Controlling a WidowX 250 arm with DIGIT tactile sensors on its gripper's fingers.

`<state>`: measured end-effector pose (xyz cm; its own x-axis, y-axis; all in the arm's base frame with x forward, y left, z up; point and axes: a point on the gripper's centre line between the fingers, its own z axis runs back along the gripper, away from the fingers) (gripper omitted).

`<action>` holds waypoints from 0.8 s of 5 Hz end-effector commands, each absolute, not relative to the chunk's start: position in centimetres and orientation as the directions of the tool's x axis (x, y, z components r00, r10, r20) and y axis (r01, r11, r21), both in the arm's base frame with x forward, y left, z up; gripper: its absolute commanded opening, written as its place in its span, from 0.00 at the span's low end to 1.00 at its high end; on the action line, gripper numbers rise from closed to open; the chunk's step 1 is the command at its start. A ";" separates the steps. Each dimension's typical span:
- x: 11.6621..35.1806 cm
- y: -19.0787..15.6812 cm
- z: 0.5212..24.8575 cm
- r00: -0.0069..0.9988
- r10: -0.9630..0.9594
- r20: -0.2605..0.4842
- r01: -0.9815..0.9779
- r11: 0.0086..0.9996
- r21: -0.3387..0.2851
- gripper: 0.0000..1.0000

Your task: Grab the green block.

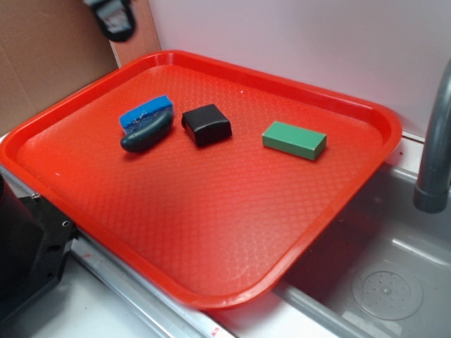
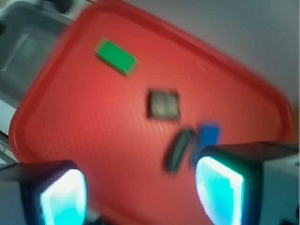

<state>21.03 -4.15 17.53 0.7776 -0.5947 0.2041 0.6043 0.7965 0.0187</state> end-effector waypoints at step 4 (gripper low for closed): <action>30.5 -9.9 7.7 0.290 -0.913 0.286 0.952 0.307 0.016 1.00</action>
<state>30.15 -8.66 5.42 0.3129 -0.9164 0.2495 0.9491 0.3113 -0.0469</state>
